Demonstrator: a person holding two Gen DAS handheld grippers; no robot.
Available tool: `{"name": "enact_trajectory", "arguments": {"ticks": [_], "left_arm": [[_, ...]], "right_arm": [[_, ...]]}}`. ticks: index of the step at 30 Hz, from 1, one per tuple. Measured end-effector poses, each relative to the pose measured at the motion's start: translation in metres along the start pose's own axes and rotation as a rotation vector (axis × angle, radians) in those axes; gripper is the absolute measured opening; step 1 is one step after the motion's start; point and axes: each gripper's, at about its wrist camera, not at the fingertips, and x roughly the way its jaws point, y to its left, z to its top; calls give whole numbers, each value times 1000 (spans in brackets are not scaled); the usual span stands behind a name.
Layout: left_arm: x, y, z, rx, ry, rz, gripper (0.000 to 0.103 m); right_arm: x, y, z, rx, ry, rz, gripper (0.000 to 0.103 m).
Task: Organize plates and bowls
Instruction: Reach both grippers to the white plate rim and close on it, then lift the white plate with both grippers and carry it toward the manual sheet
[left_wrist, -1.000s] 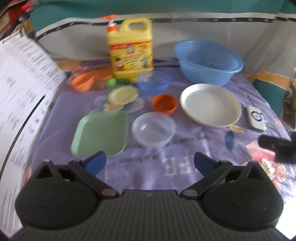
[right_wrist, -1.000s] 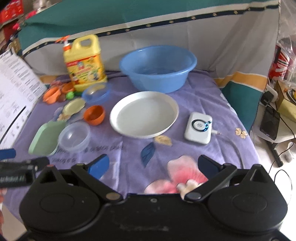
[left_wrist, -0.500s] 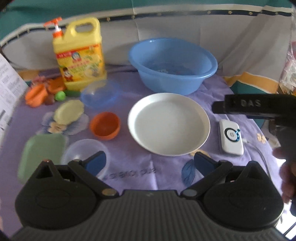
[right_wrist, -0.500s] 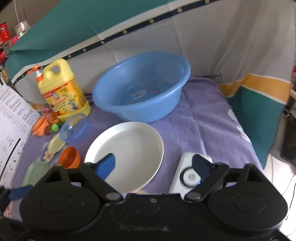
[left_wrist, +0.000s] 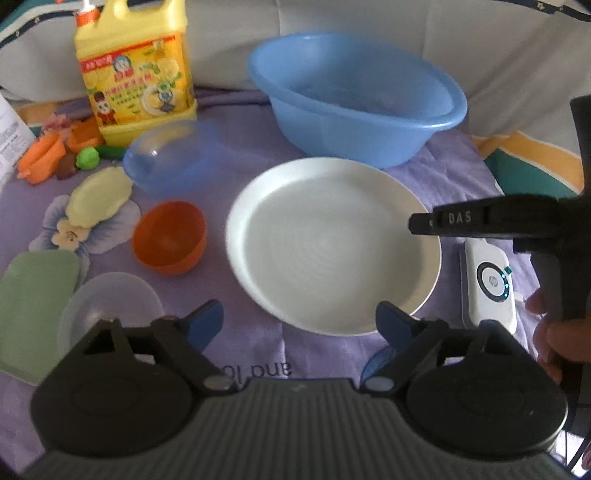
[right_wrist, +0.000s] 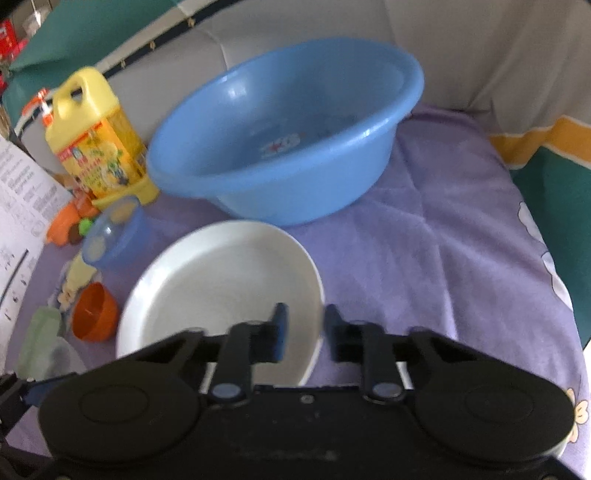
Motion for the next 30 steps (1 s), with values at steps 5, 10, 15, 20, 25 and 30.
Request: {"name": "enact_trajectory", "arguments": {"ticks": [5,10,15,20,25,30], "left_arm": [[7,1,3,-23,14,3,81],[13,-1,6,-27,26,20,78],[25,-3,7,-29,57,22,66],[35,-1,6,-37,70,-7,48],[37,0,9,-38,62,-3,46],[43,1,15,-36,46,25,53]], "right_arm": [[-5,-1,-13,-41,9,-30,6],[-10,-4,-15,-68,16,-54,6],[-12,-6,-13,-75,30,-49,6],[-11,-10,-13,-60,34,-34,7],[-6,-10,-12,-51,41,-28,12],[0,-10,-6,-25,20,-27,26]]}}
